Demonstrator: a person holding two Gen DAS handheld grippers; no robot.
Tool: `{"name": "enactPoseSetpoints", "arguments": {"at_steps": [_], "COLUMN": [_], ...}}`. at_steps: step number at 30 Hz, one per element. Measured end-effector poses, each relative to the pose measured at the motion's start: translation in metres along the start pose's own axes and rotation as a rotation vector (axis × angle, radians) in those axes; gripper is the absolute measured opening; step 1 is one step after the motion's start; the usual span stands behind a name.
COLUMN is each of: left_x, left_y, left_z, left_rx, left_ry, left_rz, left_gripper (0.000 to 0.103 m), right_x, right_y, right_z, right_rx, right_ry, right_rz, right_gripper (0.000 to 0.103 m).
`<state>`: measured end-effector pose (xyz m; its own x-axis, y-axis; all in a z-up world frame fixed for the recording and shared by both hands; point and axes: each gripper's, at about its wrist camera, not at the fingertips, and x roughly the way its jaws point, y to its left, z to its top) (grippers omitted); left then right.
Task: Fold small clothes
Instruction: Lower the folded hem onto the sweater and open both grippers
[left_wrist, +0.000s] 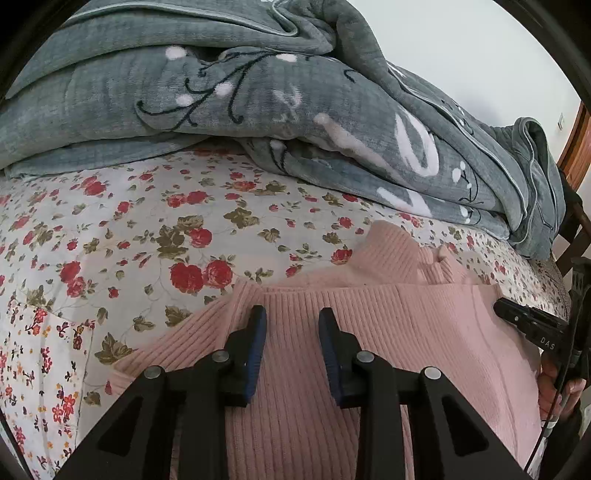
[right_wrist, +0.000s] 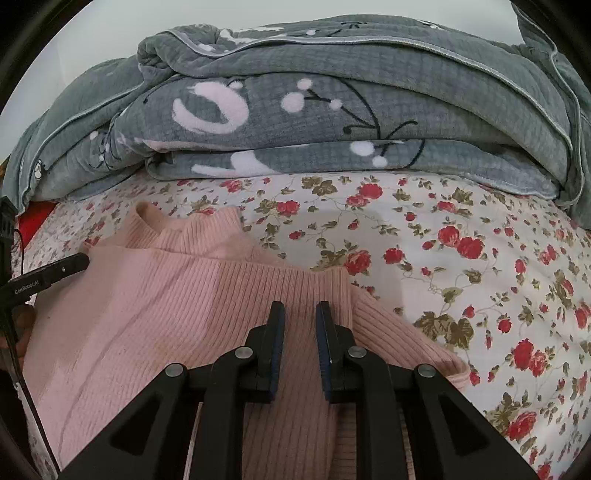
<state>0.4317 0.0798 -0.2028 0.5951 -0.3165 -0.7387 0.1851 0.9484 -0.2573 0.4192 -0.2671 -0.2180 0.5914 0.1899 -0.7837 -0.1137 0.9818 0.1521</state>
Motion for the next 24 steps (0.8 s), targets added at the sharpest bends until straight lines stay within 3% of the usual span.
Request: {"name": "enactPoseSetpoints", "arguments": {"at_steps": [24], "left_x": [0.0016], "left_y": [-0.0046], "left_z": [-0.0022], "left_rx": [0.031], "left_ry": [-0.001], "left_rz": [0.01], "left_gripper": [0.032], "right_x": [-0.0006], "right_y": [0.0001], "right_z": [0.0009], "right_rx": [-0.002], "right_ry": [0.001], "right_rz": [0.005], "right_gripper": [0.02]}}
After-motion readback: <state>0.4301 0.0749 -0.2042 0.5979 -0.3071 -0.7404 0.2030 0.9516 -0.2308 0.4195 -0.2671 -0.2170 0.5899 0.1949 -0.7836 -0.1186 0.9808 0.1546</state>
